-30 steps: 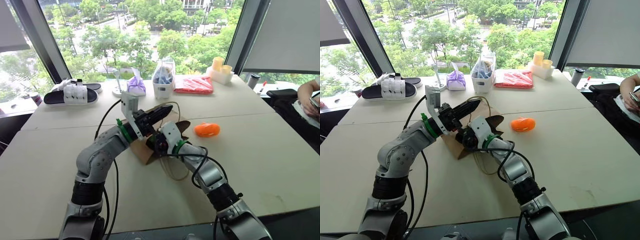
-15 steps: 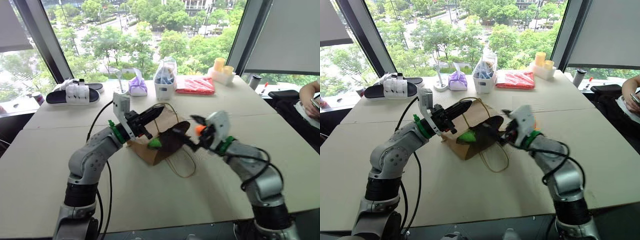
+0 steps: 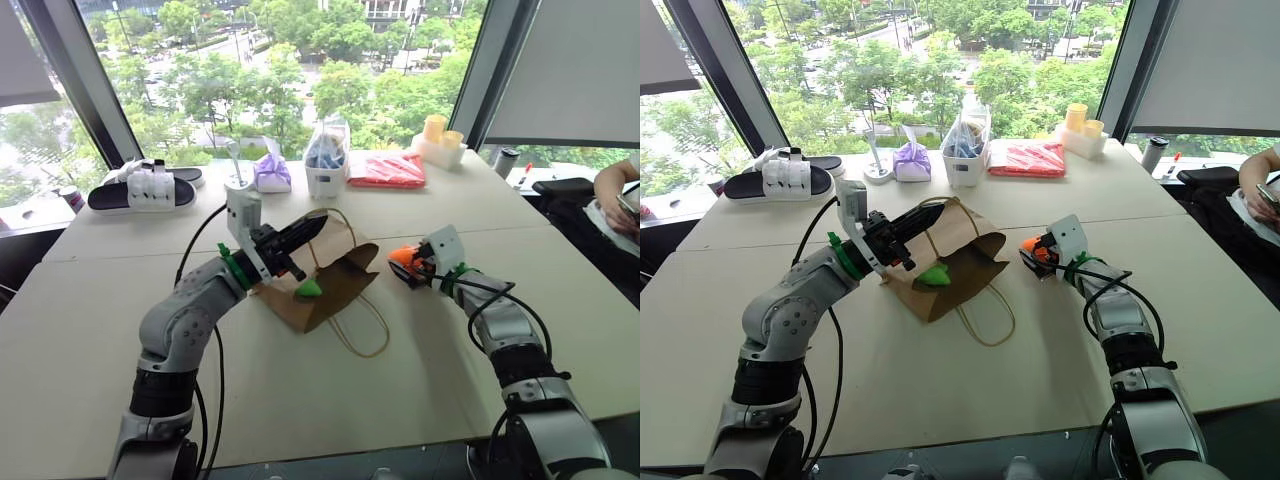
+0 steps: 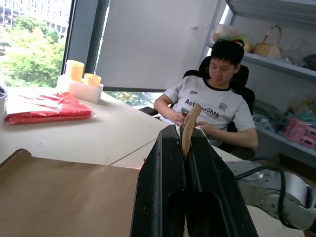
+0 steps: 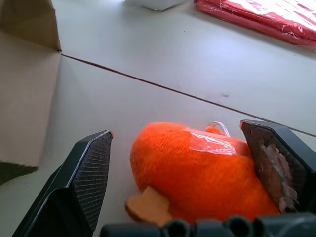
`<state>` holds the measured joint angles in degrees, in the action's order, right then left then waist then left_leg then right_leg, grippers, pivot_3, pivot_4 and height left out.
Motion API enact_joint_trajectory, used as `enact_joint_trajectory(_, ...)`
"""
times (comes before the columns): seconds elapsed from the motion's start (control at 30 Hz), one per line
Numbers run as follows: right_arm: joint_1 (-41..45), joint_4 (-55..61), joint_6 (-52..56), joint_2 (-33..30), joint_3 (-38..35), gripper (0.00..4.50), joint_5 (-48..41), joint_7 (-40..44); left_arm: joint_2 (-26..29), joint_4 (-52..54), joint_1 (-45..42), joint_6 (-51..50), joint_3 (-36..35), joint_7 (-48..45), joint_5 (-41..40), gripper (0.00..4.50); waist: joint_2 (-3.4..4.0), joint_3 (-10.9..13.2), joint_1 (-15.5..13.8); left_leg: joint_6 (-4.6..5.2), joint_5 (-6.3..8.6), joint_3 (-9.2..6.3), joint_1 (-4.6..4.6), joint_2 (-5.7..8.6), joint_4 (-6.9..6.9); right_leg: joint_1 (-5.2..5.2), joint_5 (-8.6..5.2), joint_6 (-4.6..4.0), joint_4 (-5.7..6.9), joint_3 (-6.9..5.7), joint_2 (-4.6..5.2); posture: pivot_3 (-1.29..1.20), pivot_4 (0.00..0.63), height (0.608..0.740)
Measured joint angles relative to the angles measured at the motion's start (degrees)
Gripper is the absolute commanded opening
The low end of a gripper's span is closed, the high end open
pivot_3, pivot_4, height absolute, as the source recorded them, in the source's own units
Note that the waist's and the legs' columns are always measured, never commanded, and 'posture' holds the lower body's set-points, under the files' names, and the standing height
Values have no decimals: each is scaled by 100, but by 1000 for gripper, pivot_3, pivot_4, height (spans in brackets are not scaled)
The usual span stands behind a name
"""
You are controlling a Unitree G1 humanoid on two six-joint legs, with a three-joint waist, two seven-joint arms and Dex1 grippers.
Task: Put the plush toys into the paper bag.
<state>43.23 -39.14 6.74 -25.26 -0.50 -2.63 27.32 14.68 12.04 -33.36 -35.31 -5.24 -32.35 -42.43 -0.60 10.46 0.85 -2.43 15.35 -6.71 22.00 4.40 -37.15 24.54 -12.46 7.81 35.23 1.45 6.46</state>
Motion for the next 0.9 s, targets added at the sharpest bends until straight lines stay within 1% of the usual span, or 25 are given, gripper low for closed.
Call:
enact_joint_trajectory(0.07,70,-279,-187,-1,24,4463,83,-9,0,5,3,2,0,13,16,0,0,0,3,0,0,1,1,1,0,0,0,0,-2,0,0,0,150,740)
enact_joint_trajectory(0.1,106,-414,-290,1,47,3965,140,-7,0,9,3,7,0,22,23,0,0,0,12,0,0,1,0,1,0,0,0,0,-2,0,0,0,150,740)
enact_joint_trajectory(0.17,164,-555,-404,4,54,3190,165,-2,0,16,3,17,0,36,28,0,0,0,22,0,0,1,0,0,0,0,0,0,-1,0,0,0,150,740)
enact_joint_trajectory(0.23,196,-637,-475,0,54,2150,193,4,0,27,3,35,0,45,28,0,0,0,30,0,0,1,-1,0,0,0,0,0,1,0,0,0,150,740)
enact_joint_trajectory(0.27,196,-655,-486,-3,55,1768,205,6,0,29,3,44,0,45,28,0,0,0,32,0,0,1,-1,0,0,0,0,0,1,0,0,0,150,740)
enact_joint_trajectory(0.3,196,-658,-487,-14,59,1221,233,8,0,29,3,49,0,44,30,0,0,0,32,0,0,1,-1,0,0,0,0,0,1,0,0,0,150,740)
enact_joint_trajectory(0.37,196,-656,-486,-86,80,412,293,7,-1,29,2,65,0,41,47,0,0,0,29,0,0,1,-1,0,-2,0,0,0,1,0,0,0,150,740)
enact_joint_trajectory(0.47,102,-493,-455,-173,86,412,364,19,-20,26,-3,87,2,41,67,0,0,0,-9,0,0,-1,-1,2,-8,-5,0,0,0,0,0,0,150,740)
enact_joint_trajectory(0.53,-274,158,-292,-310,71,412,320,174,-41,20,-14,95,3,39,72,0,0,0,-40,1,1,-7,6,3,-8,-5,0,0,-3,-2,1,0,150,740)
enact_joint_trajectory(0.6,-911,1340,106,-520,8,412,108,471,-52,-21,-56,101,4,37,76,0,1,0,-43,3,2,-11,19,4,-7,4,0,1,-5,-3,1,0,150,740)
enact_joint_trajectory(0.63,-1336,2218,421,-673,-50,412,-72,651,-57,-25,-73,105,-2,32,76,0,2,1,-38,4,3,-14,25,5,-6,11,0,1,-5,-4,2,0,150,740)
enact_joint_trajectory(0.67,-1558,2743,653,-764,-69,412,-206,772,-36,-43,-83,108,-20,31,77,0,2,1,-20,7,4,-12,26,4,-7,12,0,2,-4,-5,2,0,150,740)
enact_joint_trajectory(0.73,-2153,4282,1383,-1035,-302,412,-620,963,-55,-93,-147,109,-3,13,77,0,3,1,-1,11,7,-7,24,1,-6,16,0,2,-3,-4,2,0,150,740)
enact_joint_trajectory(0.77,-2303,4803,1647,-1121,-394,412,-782,1005,-54,-120,-172,108,-5,6,77,0,3,1,17,31,18,-4,21,0,-7,15,0,2,-2,-4,1,0,150,740)
enact_joint_trajectory(0.83,-2676,6009,2312,-1168,-550,412,-1169,967,-63,-202,-257,103,0,-27,71,0,2,1,3,35,21,-8,13,-4,-7,9,0,1,3,-6,-3,0,150,740)
enact_joint_trajectory(0.9,-2778,6853,2848,-963,-414,412,-1513,854,-62,-258,-300,85,5,-57,68,0,2,1,11,36,21,-3,0,-6,-8,-1,0,1,3,-4,-4,0,150,740)
